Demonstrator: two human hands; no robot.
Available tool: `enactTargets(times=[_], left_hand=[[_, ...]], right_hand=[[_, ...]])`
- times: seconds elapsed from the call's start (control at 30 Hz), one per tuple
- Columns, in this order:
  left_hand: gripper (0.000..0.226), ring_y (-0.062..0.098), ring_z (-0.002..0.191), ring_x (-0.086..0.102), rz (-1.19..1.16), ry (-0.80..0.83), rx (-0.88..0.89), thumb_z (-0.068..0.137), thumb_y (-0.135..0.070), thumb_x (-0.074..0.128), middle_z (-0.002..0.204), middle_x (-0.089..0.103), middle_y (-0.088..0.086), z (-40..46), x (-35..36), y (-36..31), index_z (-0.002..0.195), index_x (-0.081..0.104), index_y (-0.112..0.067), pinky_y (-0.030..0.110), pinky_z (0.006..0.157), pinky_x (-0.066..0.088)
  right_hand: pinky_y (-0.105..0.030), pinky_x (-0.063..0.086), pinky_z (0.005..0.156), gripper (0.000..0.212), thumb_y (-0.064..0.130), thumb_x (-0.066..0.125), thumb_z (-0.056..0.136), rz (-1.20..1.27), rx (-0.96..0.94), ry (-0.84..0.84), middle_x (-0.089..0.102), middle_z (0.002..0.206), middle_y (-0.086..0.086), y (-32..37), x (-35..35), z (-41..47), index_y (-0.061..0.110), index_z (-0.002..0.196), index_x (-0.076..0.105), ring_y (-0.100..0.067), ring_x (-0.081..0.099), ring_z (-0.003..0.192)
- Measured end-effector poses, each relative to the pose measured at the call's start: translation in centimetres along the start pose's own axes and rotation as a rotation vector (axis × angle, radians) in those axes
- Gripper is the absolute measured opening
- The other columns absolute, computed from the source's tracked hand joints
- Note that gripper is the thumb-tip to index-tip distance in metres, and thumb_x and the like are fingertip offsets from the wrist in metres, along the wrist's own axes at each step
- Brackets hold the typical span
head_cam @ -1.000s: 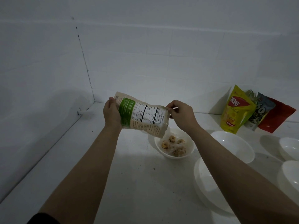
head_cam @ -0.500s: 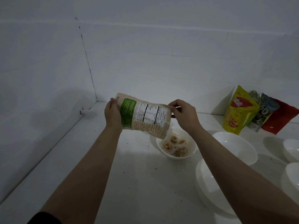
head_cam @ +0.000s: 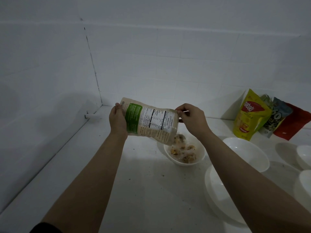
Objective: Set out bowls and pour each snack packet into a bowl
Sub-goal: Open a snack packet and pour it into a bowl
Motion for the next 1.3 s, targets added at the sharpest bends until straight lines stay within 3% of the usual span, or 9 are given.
enactTargets(times=[0.17, 0.37, 0.57, 0.7, 0.83, 0.97, 1.13, 1.2, 1.3], left_hand=[[0.035, 0.023, 0.087, 0.065, -0.037, -0.005, -0.003, 0.104, -0.038, 0.036, 0.090, 0.064, 0.006, 0.0, -0.2, 0.2, 0.092, 0.062, -0.017, 0.043, 0.084, 0.058], [0.035, 0.023, 0.086, 0.067, -0.121, -0.033, -0.019, 0.105, -0.035, 0.037, 0.091, 0.067, 0.006, -0.1, -0.9, 0.5, 0.095, 0.064, -0.014, 0.036, 0.073, 0.059], [0.038, 0.021, 0.088, 0.069, -0.168, -0.032, -0.050, 0.104, -0.036, 0.037, 0.096, 0.068, 0.004, -1.1, -0.7, 0.8, 0.119, 0.062, -0.010, 0.036, 0.074, 0.060], [0.033, 0.018, 0.079, 0.068, -0.200, 0.001, -0.061, 0.105, -0.034, 0.037, 0.088, 0.067, 0.002, -2.3, 1.1, 1.2, 0.104, 0.064, -0.015, 0.036, 0.075, 0.060], [0.034, 0.014, 0.068, 0.067, -0.199, 0.082, -0.074, 0.105, -0.033, 0.036, 0.081, 0.066, 0.002, -4.1, 4.9, 1.8, 0.093, 0.062, -0.015, 0.030, 0.064, 0.060], [0.035, 0.013, 0.065, 0.066, -0.163, 0.137, -0.077, 0.106, -0.032, 0.035, 0.079, 0.065, 0.002, -6.7, 9.5, 3.1, 0.097, 0.060, -0.010, 0.024, 0.052, 0.055], [0.037, 0.014, 0.069, 0.063, -0.081, 0.186, -0.057, 0.105, -0.037, 0.035, 0.080, 0.064, 0.001, -10.5, 15.2, 4.5, 0.100, 0.060, -0.011, 0.024, 0.057, 0.056], [0.037, 0.016, 0.070, 0.062, -0.035, 0.212, -0.031, 0.104, -0.039, 0.035, 0.078, 0.063, 0.001, -11.5, 17.0, 4.9, 0.092, 0.059, -0.014, 0.030, 0.064, 0.055], [0.038, 0.011, 0.060, 0.057, 0.042, 0.212, 0.051, 0.105, -0.039, 0.033, 0.071, 0.059, -0.001, -13.0, 19.1, 5.0, 0.086, 0.055, -0.013, 0.027, 0.059, 0.050]], right_hand=[[-0.040, 0.061, 0.080, 0.015, 0.007, 0.056, 0.096, 0.008, -0.021, -0.024, 0.070, 0.085, 0.007, 0.2, 0.2, 0.0, 0.009, 0.094, 0.071, -0.018, 0.071, 0.077], [-0.043, 0.058, 0.086, 0.017, 0.014, 0.055, 0.098, 0.003, -0.109, -0.002, 0.071, 0.101, 0.006, 1.2, 0.7, -0.1, 0.018, 0.106, 0.070, -0.014, 0.069, 0.091], [-0.031, 0.054, 0.087, 0.023, 0.008, 0.053, 0.097, 0.006, -0.175, -0.047, 0.069, 0.103, 0.008, 2.2, 0.1, -0.6, 0.016, 0.113, 0.068, -0.007, 0.064, 0.092], [-0.018, 0.049, 0.085, 0.024, 0.009, 0.053, 0.097, -0.010, -0.188, -0.096, 0.070, 0.108, 0.005, 2.0, -1.9, -1.1, 0.016, 0.114, 0.069, -0.005, 0.063, 0.092], [-0.008, 0.045, 0.079, 0.023, 0.011, 0.054, 0.097, -0.056, -0.181, -0.172, 0.069, 0.104, 0.009, 1.0, -5.8, -1.8, 0.018, 0.112, 0.069, 0.004, 0.062, 0.090], [-0.018, 0.049, 0.077, 0.019, 0.012, 0.055, 0.097, -0.093, -0.125, -0.239, 0.069, 0.096, 0.012, -0.9, -10.9, -2.8, 0.018, 0.107, 0.070, -0.005, 0.064, 0.087], [-0.041, 0.058, 0.077, 0.013, 0.014, 0.057, 0.096, -0.155, 0.012, -0.235, 0.066, 0.079, 0.011, -4.4, -17.3, -3.5, 0.017, 0.090, 0.068, -0.012, 0.064, 0.076], [-0.044, 0.059, 0.080, 0.012, 0.013, 0.059, 0.096, -0.190, 0.091, -0.193, 0.066, 0.079, 0.006, -5.8, -19.2, -3.4, 0.016, 0.088, 0.068, -0.018, 0.066, 0.080], [-0.042, 0.059, 0.081, 0.012, 0.014, 0.059, 0.097, -0.227, 0.126, -0.153, 0.067, 0.085, 0.000, -7.5, -21.3, -3.4, 0.012, 0.092, 0.069, -0.026, 0.068, 0.087]])
Point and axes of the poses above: each hand's wrist, its own z-axis towards the middle knuckle, its own x-axis out of the palm, y = z × x, the point moved 3 cm from there along z, towards the middle knuckle
